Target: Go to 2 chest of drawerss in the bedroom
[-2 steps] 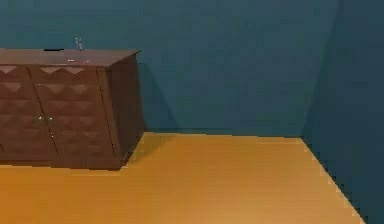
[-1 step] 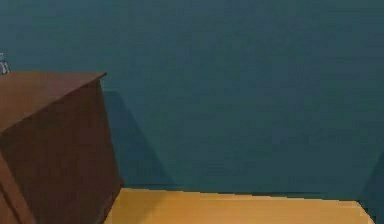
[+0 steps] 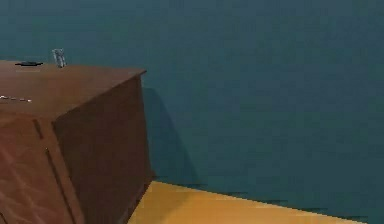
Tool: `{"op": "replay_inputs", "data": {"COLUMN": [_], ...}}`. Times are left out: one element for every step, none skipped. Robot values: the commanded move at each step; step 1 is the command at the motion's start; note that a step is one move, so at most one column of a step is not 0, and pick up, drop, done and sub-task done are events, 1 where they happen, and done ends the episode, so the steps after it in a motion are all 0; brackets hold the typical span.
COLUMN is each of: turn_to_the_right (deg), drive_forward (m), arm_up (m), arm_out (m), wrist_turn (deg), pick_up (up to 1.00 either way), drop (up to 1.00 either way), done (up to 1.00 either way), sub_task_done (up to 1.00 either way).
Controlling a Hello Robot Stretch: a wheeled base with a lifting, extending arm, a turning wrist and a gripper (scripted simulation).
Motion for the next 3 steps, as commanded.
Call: {"op": "replay_inputs", "data": {"turn_to_the_right": [0.0,-45.0,0.0], "drive_forward": [0.1,0.0,0.0], "arm_up": [0.0,0.0,0.0], "arm_out": [0.0,0.0,0.0], "wrist_turn": [0.0,0.0,0.0], "pick_up": [0.0,0.0,0.0], "drop": [0.0,0.0,0.0], "done": [0.0,0.0,1.0], "sub_task_done": [0.0,0.0,0.0]}}
